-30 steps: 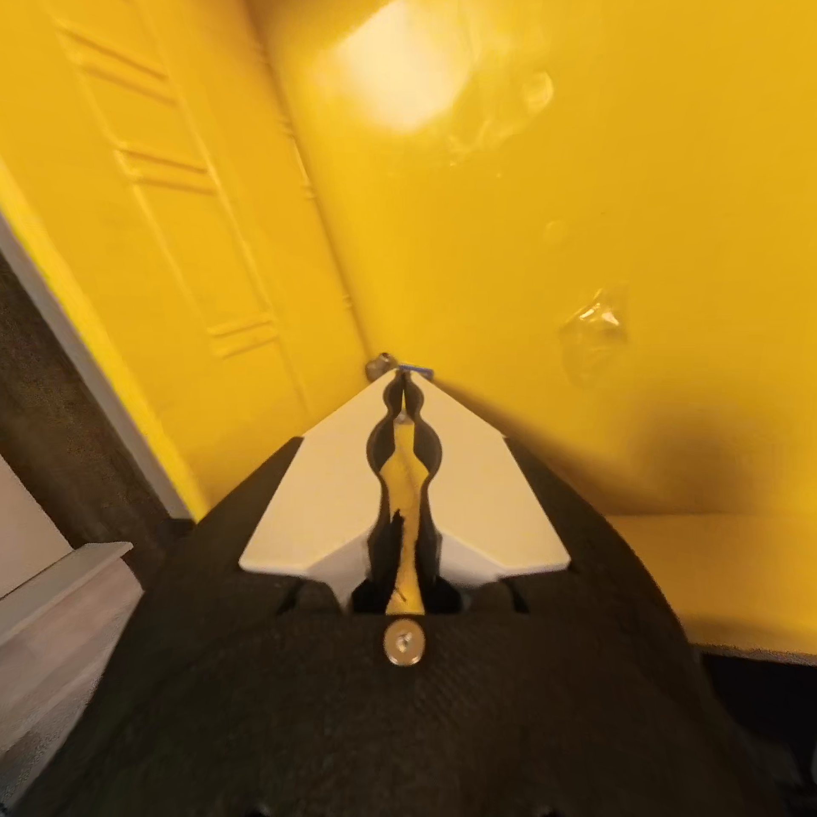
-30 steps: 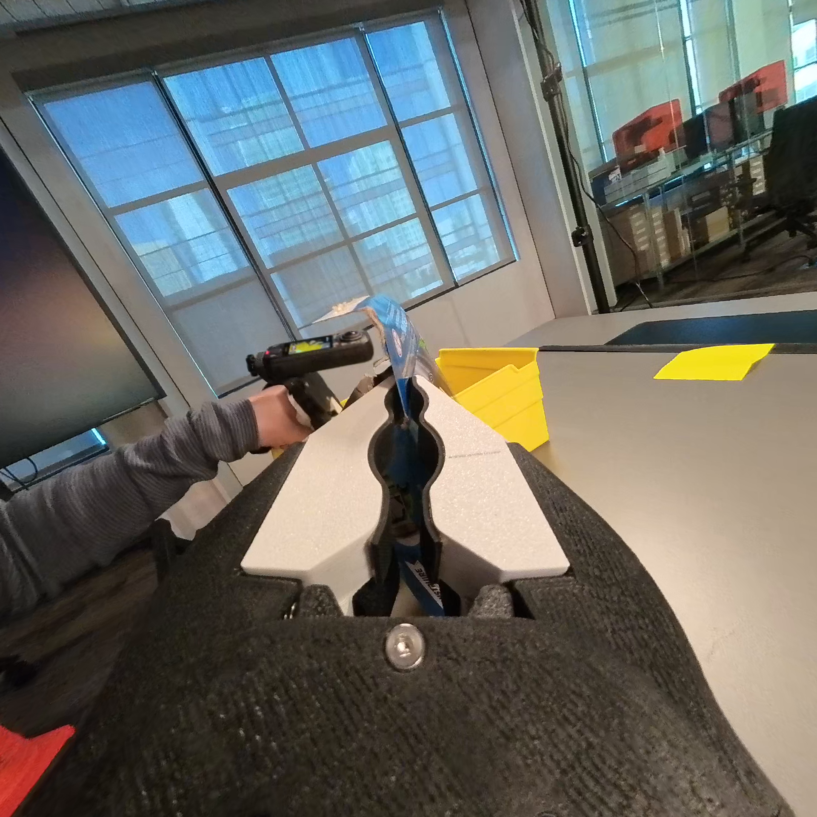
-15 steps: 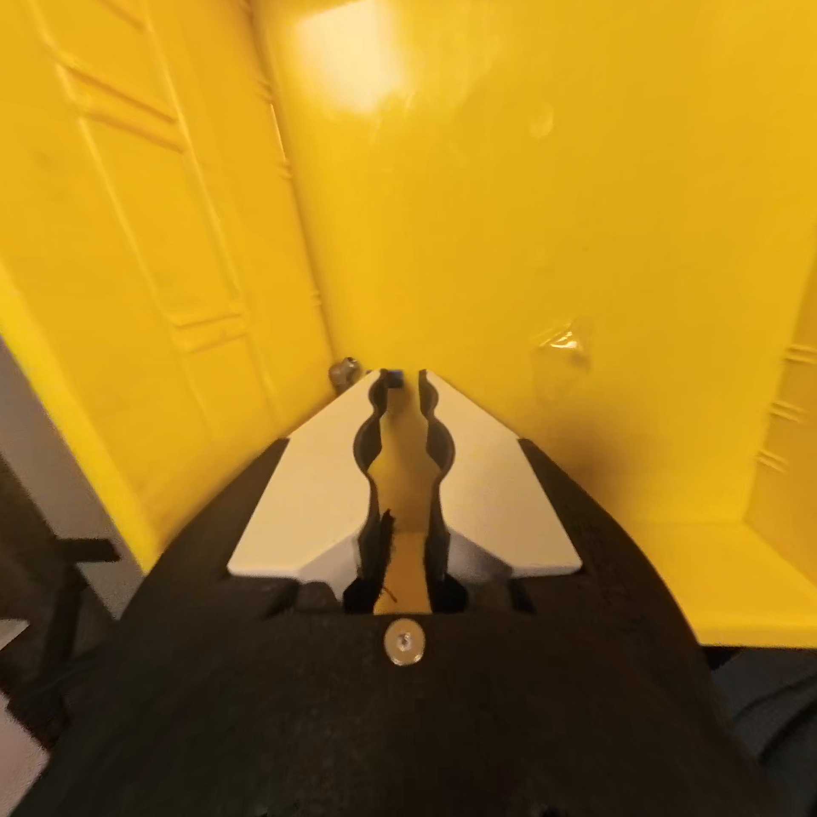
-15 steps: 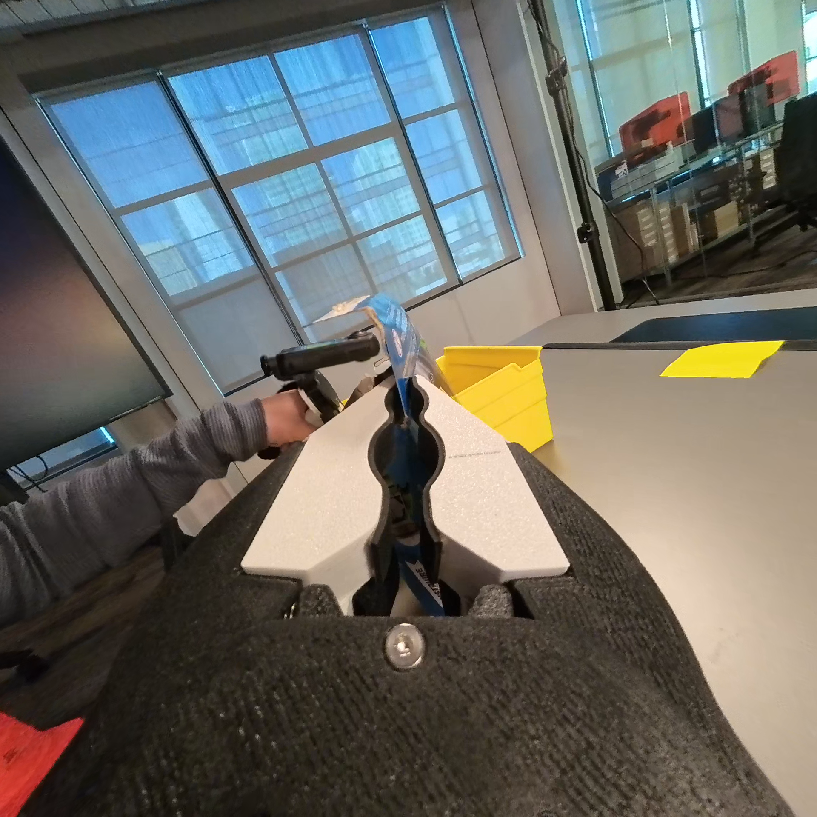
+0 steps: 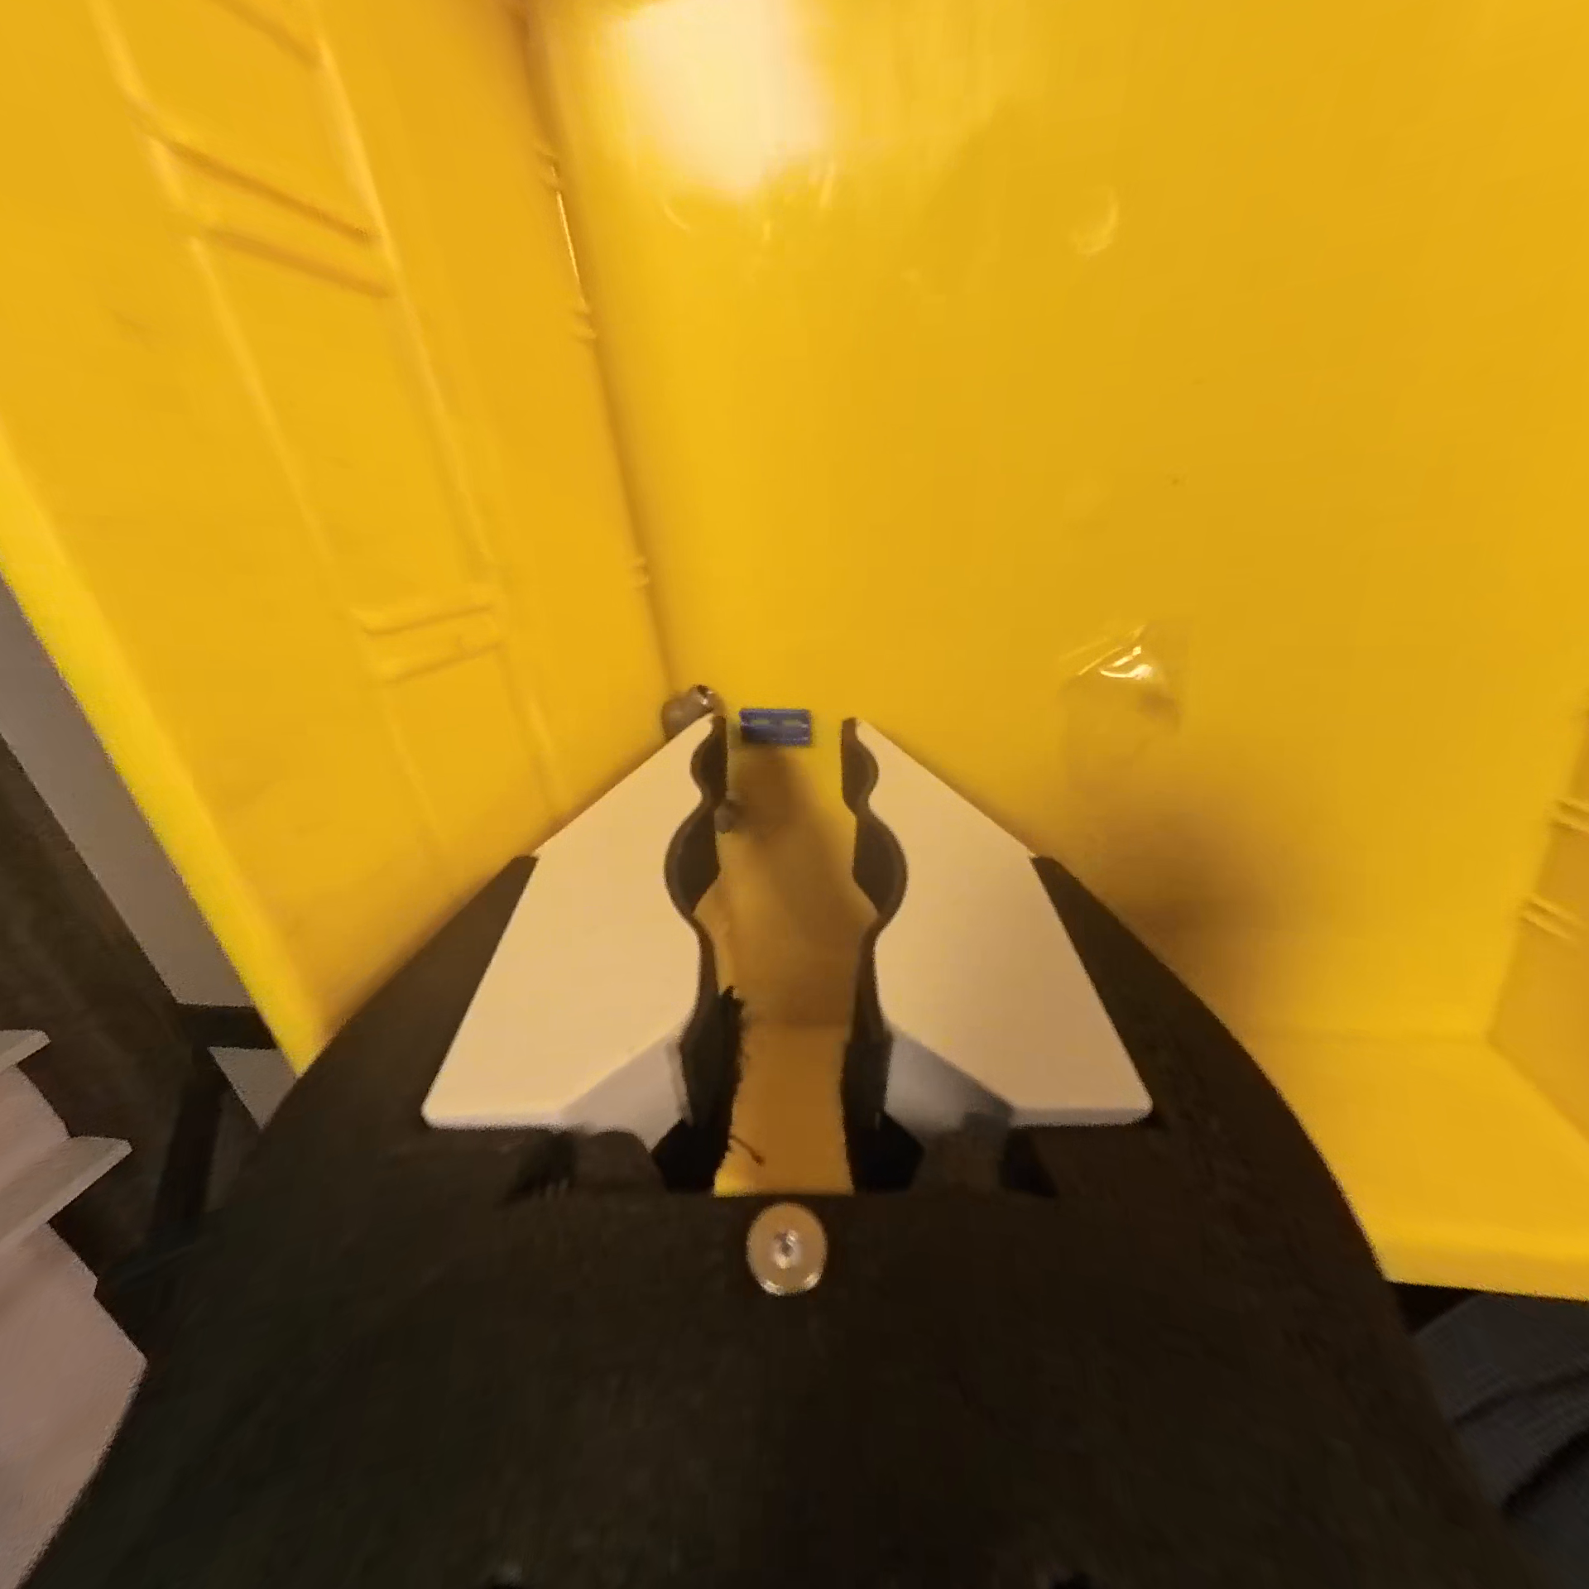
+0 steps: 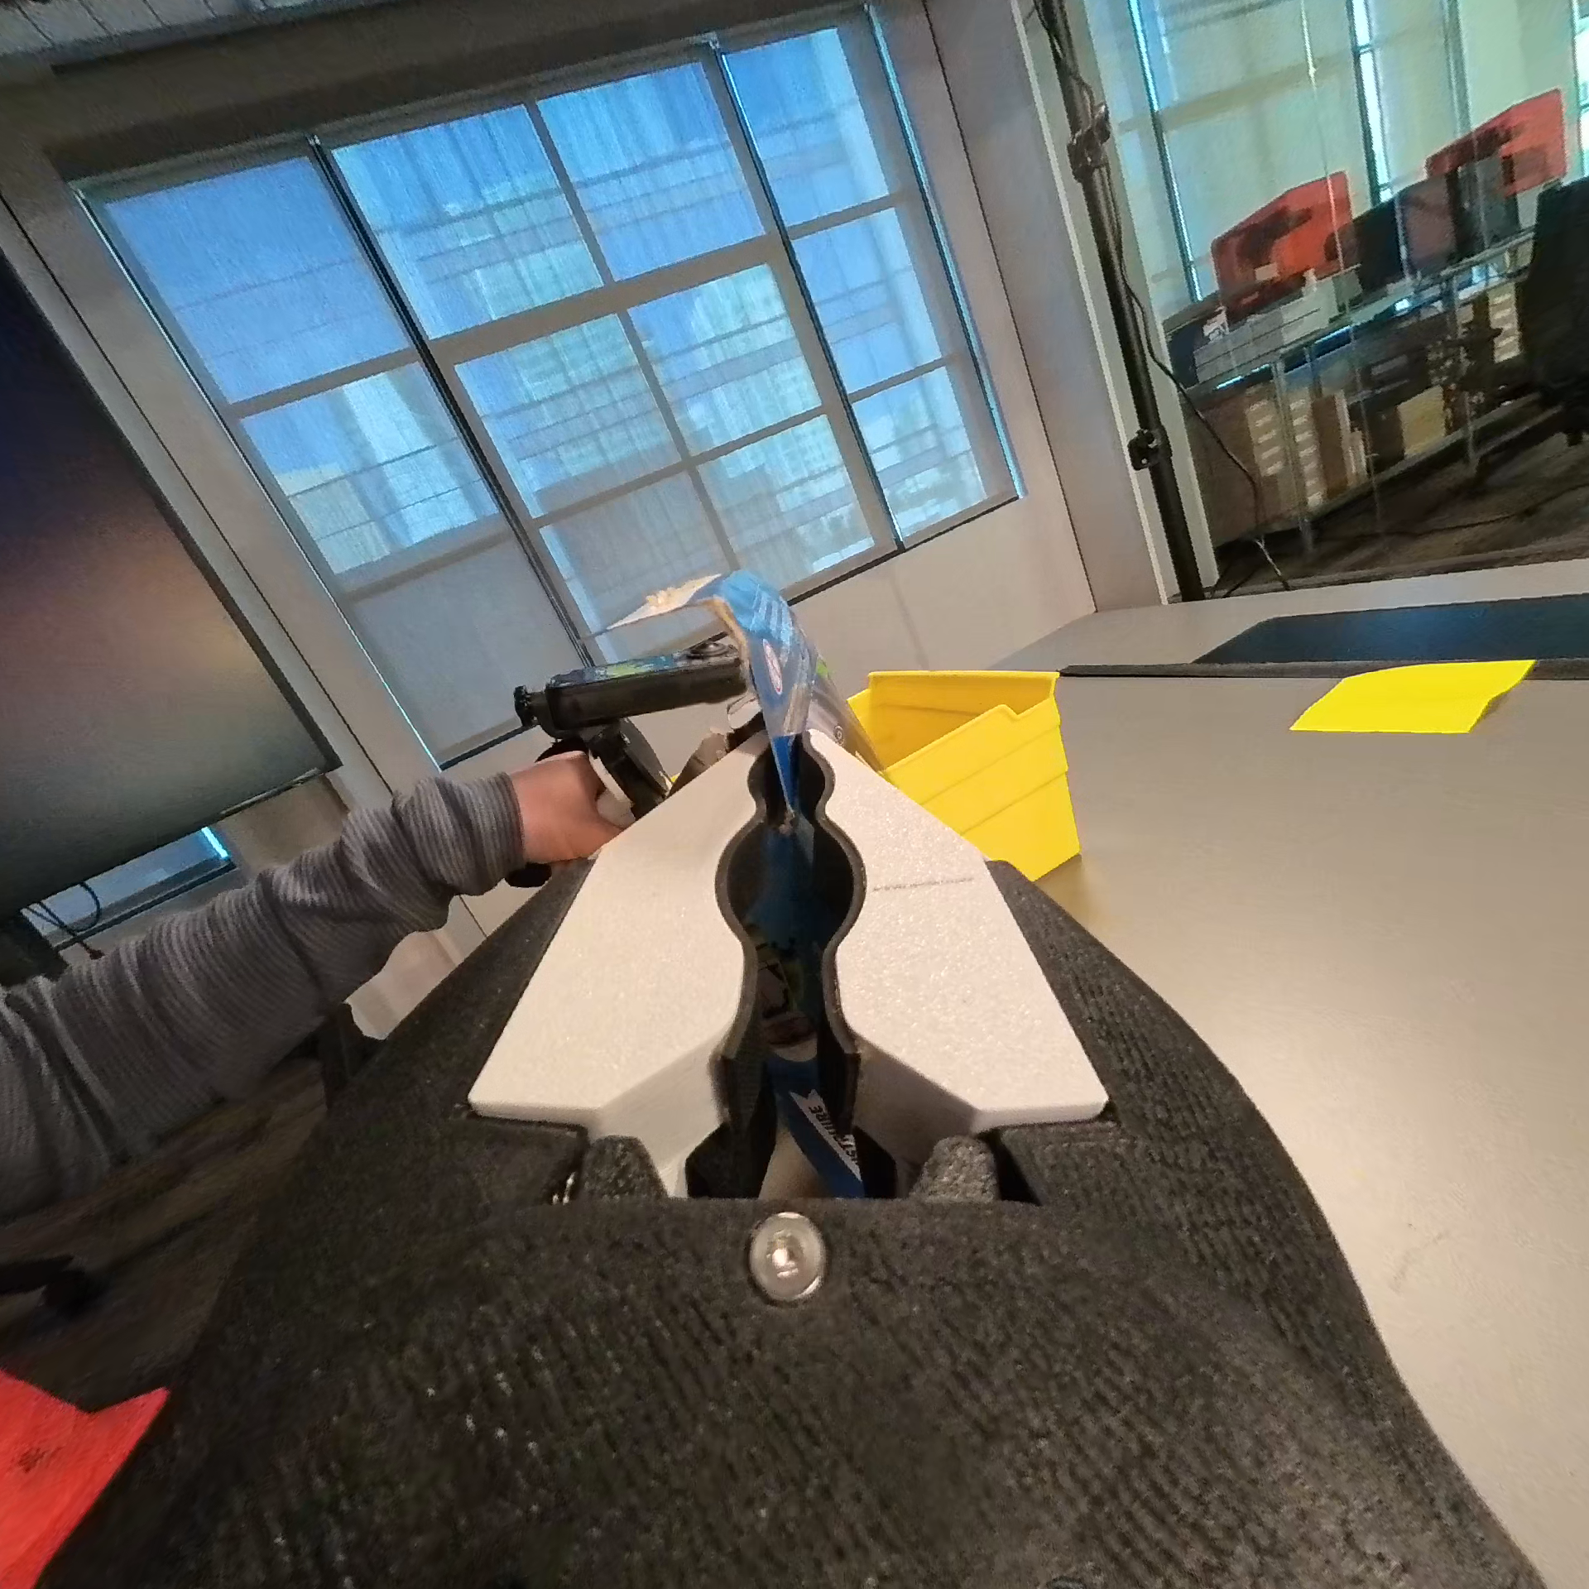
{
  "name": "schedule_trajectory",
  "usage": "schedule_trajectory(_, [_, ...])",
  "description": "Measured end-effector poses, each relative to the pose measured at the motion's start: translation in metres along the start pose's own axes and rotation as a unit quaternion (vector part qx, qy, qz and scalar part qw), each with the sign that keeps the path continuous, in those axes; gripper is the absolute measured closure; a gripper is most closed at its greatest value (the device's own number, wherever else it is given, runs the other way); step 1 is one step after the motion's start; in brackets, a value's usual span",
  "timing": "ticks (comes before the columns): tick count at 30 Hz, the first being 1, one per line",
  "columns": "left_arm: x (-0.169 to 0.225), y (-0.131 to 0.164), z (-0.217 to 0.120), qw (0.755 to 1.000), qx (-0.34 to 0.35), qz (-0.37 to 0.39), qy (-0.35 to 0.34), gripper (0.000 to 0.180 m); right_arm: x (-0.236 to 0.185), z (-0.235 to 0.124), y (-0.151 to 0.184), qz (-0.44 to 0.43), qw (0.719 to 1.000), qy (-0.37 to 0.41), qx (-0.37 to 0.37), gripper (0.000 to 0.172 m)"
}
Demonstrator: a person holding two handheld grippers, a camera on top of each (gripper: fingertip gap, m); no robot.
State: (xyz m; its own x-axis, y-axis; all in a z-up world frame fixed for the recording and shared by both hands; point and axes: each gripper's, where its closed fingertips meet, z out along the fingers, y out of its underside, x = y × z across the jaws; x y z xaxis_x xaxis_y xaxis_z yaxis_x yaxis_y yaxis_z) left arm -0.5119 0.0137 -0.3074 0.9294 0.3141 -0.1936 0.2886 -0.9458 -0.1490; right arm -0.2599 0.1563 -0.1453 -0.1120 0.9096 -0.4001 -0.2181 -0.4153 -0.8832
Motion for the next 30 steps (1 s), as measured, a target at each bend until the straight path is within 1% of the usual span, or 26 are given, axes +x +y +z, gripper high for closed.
schedule_trajectory(3, [0.007, 0.000, 0.000, 1.000, 0.003, -0.003, 0.021, 0.162, -0.001, 0.000, 0.000, 0.000, 1.000, -0.002, -0.001, 0.172])
schedule_trajectory(6, [0.022, -0.002, -0.003, 0.997, 0.012, -0.006, 0.075, 0.161, -0.001, 0.000, 0.001, 0.001, 1.000, -0.002, -0.001, 0.172])
schedule_trajectory(7, [0.031, 0.000, -0.005, 0.994, 0.010, -0.007, 0.105, 0.161, -0.001, 0.000, 0.001, 0.001, 1.000, -0.003, -0.001, 0.172])
schedule_trajectory(8, [0.034, 0.001, -0.006, 0.993, 0.006, -0.013, 0.120, 0.161, -0.001, 0.000, 0.000, 0.001, 1.000, -0.003, -0.001, 0.172])
schedule_trajectory(10, [0.022, -0.002, -0.005, 0.996, 0.014, -0.019, 0.091, 0.163, -0.001, 0.000, 0.001, 0.002, 1.000, -0.003, -0.001, 0.172])
schedule_trajectory(12, [0.009, -0.007, -0.008, 0.998, 0.036, -0.009, 0.049, 0.170, -0.001, 0.000, 0.001, 0.002, 1.000, -0.004, -0.002, 0.171])
schedule_trajectory(14, [0.006, -0.011, -0.011, 0.998, 0.044, 0.035, 0.025, 0.170, -0.002, 0.001, 0.001, 0.001, 1.000, -0.005, -0.002, 0.171])
schedule_trajectory(15, [0.006, -0.013, -0.013, 0.996, 0.045, 0.081, 0.015, 0.168, -0.002, 0.001, 0.001, 0.001, 1.000, -0.005, -0.002, 0.171])
schedule_trajectory(16, [0.011, -0.012, -0.014, 0.988, 0.041, 0.149, 0.015, 0.162, -0.002, 0.001, 0.001, 0.001, 1.000, -0.006, -0.002, 0.172])
schedule_trajectory(17, [0.020, -0.007, -0.015, 0.970, 0.029, 0.238, 0.032, 0.152, -0.003, 0.001, 0.001, 0.002, 1.000, -0.007, -0.003, 0.171])
schedule_trajectory(18, [0.026, -0.001, -0.014, 0.946, 0.014, 0.322, 0.039, 0.151, -0.003, 0.001, 0.002, 0.002, 1.000, -0.008, -0.003, 0.172])
schedule_trajectory(19, [0.024, 0.000, -0.012, 0.926, 0.004, 0.378, 0.017, 0.156, -0.003, 0.001, 0.002, 0.002, 1.000, -0.009, -0.004, 0.171])
schedule_trajectory(20, [0.024, 0.005, -0.010, 0.907, -0.017, 0.421, 0.012, 0.157, -0.003, 0.001, 0.002, 0.001, 1.000, -0.009, -0.004, 0.172])
schedule_trajectory(22, [0.021, 0.008, -0.007, 0.884, -0.047, 0.465, 0.000, 0.155, -0.003, 0.001, 0.002, 0.002, 1.000, -0.008, -0.004, 0.172])
schedule_trajectory(25, [0.009, 0.008, -0.006, 0.865, -0.086, 0.493, -0.026, 0.153, -0.002, 0.000, 0.001, 0.005, 1.000, -0.008, -0.004, 0.172])
schedule_trajectory(26, [0.006, 0.008, -0.006, 0.860, -0.093, 0.500, -0.033, 0.154, -0.002, 0.000, 0.001, 0.005, 1.000, -0.008, -0.004, 0.172])
schedule_trajectory(29, [-0.001, 0.005, -0.005, 0.849, -0.096, 0.517, -0.051, 0.168, -0.002, 0.001, 0.001, 0.005, 1.000, -0.009, -0.004, 0.172])
schedule_trajectory(30, [-0.001, 0.007, -0.004, 0.846, -0.101, 0.521, -0.049, 0.168, -0.002, 0.001, 0.001, 0.005, 1.000, -0.008, -0.005, 0.172])
